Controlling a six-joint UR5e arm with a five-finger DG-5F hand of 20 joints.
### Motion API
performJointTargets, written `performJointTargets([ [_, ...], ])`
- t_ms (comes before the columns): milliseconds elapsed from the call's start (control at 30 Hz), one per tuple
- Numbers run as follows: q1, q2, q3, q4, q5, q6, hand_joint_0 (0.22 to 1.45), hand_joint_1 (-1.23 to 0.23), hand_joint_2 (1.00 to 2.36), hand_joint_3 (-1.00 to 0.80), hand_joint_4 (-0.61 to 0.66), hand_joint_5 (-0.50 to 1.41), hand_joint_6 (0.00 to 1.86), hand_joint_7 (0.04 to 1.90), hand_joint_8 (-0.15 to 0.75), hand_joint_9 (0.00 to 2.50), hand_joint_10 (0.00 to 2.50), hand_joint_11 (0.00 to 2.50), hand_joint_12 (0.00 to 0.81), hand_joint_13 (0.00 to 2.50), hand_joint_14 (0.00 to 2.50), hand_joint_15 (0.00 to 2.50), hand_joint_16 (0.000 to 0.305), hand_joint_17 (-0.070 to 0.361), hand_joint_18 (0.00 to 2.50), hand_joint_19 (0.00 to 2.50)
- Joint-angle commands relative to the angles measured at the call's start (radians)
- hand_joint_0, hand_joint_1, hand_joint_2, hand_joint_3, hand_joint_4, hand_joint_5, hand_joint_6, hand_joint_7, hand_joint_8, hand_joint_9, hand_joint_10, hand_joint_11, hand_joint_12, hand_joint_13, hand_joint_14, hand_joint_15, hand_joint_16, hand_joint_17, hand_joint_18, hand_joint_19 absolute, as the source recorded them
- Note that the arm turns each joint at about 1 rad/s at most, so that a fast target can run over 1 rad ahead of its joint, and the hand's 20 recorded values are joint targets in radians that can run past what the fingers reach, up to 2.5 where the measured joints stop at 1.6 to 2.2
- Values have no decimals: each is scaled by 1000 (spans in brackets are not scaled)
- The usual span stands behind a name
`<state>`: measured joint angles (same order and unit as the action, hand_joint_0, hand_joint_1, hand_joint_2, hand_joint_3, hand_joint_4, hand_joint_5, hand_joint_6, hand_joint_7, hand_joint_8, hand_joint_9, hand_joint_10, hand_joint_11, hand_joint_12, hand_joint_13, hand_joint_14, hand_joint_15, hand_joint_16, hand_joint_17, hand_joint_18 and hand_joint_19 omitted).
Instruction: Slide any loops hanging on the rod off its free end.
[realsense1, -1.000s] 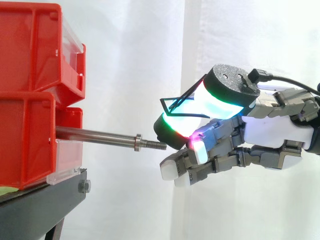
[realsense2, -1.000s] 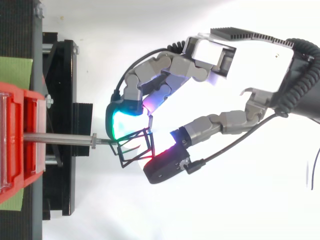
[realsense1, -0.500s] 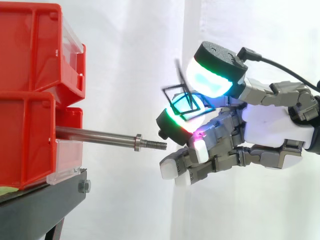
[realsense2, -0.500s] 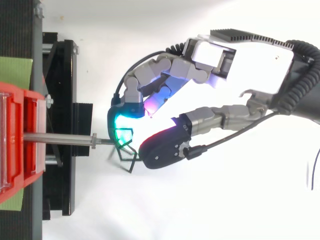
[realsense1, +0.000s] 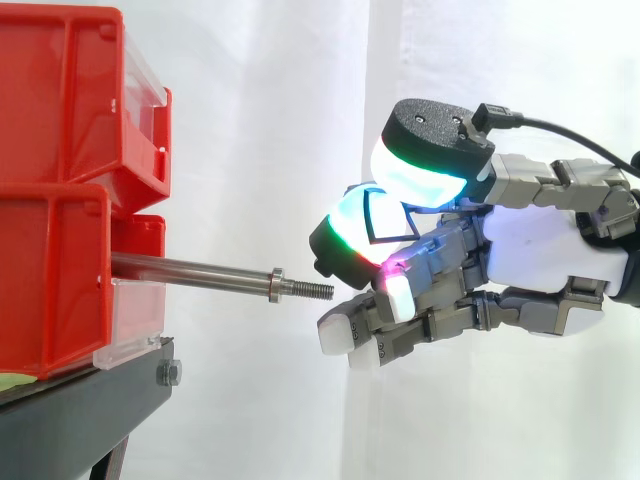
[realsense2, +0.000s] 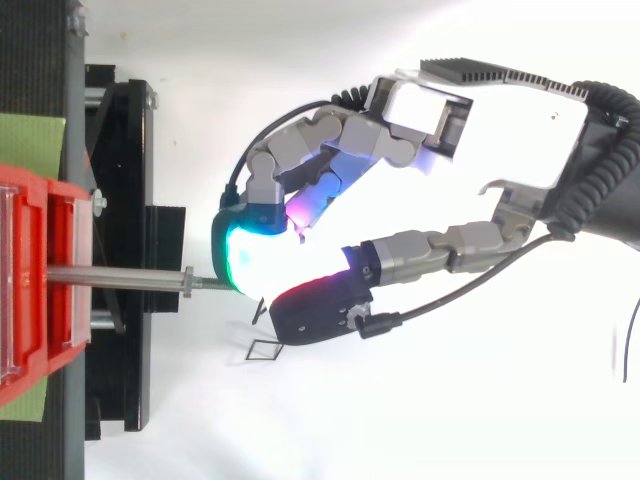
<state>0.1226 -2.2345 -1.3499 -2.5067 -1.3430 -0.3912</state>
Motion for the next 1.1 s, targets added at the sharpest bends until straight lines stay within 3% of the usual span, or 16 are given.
performJointTargets([
  [0,0,-1,0,0,2,0,599,-747,1018,-89,48,-166,897,1065,355,987,14,728,359,679,10,308,44,98,512,382],
  [267,2,1,0,-23,21,21,581,-680,1016,-131,64,-141,902,1129,363,1027,17,715,363,694,10,309,45,102,516,386],
  [500,12,1,0,-130,70,164,577,-663,1013,-116,79,-132,898,1139,375,1049,17,707,383,698,10,307,48,109,512,380],
  [700,22,-1,0,-201,77,244,580,-696,1009,-70,72,-122,896,1150,385,1074,15,697,395,709,9,302,51,115,545,358],
  [833,25,-1,-2,-241,77,245,582,-706,1009,-62,68,-120,896,1151,389,1077,12,706,401,715,9,302,52,117,568,353],
  [967,28,1,0,-325,77,244,583,-712,1009,-55,68,-118,895,1160,389,1085,12,707,402,724,9,298,53,120,590,361],
  [1067,31,1,0,-343,71,230,581,-715,1009,-46,64,-116,894,1158,392,1084,14,709,402,726,9,299,54,121,594,360],
])
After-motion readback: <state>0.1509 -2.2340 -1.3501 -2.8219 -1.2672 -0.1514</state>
